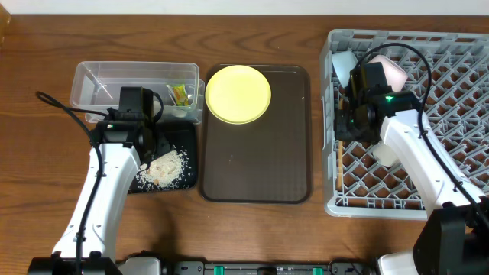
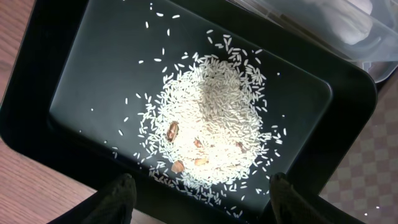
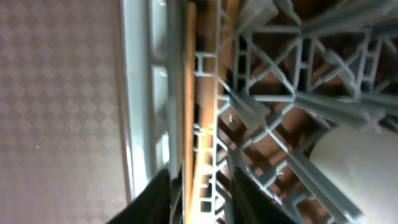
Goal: Sort waste into correct bins and load items into the dishwasher rack
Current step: 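Carry the second chopstick to the rack and insert it upright, then move the right gripper to the yellow plate and grasp its edge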
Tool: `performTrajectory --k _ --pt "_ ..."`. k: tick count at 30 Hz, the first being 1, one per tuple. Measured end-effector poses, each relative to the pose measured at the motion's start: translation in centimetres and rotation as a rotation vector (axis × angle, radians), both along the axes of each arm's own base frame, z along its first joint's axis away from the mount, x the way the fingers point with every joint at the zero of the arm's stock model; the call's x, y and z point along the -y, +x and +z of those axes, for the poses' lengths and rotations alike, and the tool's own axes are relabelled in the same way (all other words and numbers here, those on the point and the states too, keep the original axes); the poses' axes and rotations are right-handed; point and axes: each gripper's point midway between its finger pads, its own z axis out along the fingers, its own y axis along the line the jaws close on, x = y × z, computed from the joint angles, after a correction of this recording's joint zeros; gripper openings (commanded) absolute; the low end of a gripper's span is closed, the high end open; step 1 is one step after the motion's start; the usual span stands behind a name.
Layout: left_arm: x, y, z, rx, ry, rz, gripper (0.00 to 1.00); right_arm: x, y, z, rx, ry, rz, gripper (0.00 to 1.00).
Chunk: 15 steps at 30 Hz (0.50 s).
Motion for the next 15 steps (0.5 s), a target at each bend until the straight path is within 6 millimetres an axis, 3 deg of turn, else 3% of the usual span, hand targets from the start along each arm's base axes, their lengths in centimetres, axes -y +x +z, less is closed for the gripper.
performTrajectory --k 7,10,15 --pt "0.0 0.0 0.0 0.000 0.000 0.000 0.71 -0.4 1.1 0.6 0.045 0.016 0.008 0.32" --pt "0.0 0.0 0.0 0.000 0.000 0.000 0.71 -1.4 3.3 2.2 0.141 0.052 0.031 0.34" --pt "0.0 0.0 0.0 0.000 0.000 0.000 0.71 -5.2 7.3 6.1 0.354 0.162 0.113 0.41"
